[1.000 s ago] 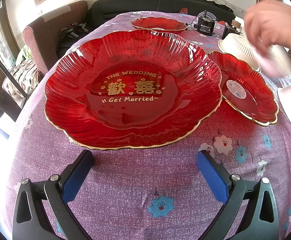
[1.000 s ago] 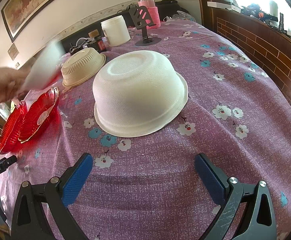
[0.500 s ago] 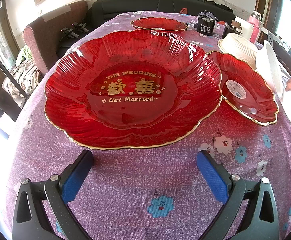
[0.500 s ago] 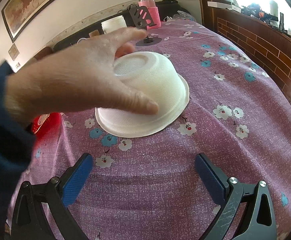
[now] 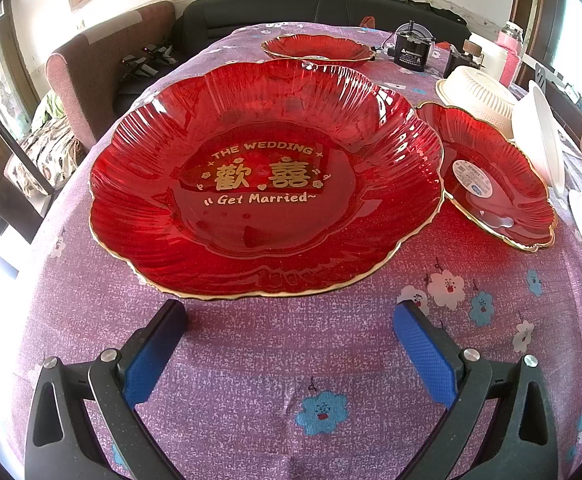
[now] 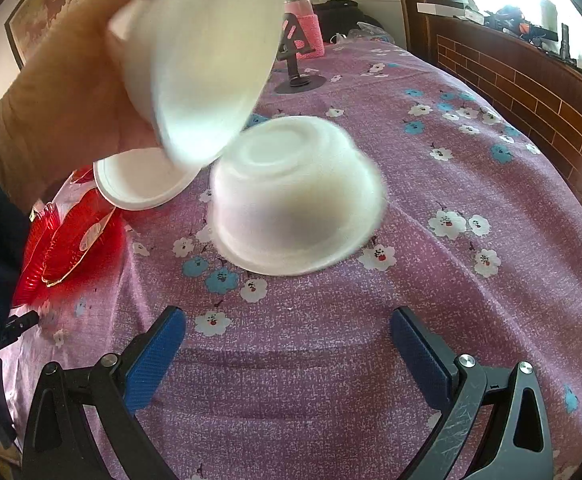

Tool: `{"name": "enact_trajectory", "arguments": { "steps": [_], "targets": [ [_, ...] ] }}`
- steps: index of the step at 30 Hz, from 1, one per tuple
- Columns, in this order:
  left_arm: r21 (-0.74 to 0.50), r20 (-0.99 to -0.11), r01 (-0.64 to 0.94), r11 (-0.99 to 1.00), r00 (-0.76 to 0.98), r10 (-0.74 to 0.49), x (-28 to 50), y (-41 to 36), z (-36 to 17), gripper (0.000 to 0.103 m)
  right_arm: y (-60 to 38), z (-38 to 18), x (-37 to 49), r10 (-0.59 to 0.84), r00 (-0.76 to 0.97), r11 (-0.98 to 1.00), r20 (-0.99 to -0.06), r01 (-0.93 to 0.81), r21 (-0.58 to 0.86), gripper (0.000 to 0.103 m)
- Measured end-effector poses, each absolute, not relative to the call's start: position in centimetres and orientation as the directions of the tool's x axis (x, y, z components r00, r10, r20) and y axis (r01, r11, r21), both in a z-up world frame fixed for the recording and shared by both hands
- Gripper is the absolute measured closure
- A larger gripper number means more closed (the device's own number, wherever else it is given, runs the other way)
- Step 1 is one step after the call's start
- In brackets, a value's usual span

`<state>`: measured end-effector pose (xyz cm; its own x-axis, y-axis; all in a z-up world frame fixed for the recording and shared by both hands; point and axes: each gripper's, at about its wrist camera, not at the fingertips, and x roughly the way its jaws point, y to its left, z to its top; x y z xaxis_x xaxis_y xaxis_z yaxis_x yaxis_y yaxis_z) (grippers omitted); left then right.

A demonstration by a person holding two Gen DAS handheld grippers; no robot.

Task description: Organize plates and bowls

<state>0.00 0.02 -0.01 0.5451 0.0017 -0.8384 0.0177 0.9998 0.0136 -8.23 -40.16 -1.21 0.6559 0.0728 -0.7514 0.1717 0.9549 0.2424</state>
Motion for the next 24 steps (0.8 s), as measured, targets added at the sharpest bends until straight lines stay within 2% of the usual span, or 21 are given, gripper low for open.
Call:
{"name": "enact_trajectory", "arguments": {
  "steps": [17,24],
  "targets": [
    [0.014,-0.838,0.018,1.000,0.545,0.002,0.00,0.03,-0.01,0.000,-40.20,-1.18,-8.25,0.082,0.660,0.952,-0.747,0.171,0.255,0.001],
    [0.014,-0.838,0.018,1.000,0.545,0.002,0.00,0.02,-0.01,0.000,-40.15,-0.65,-8.87,0.146,0.696,0.945,-0.703,0.113,0.308,0.000]
  ]
}}
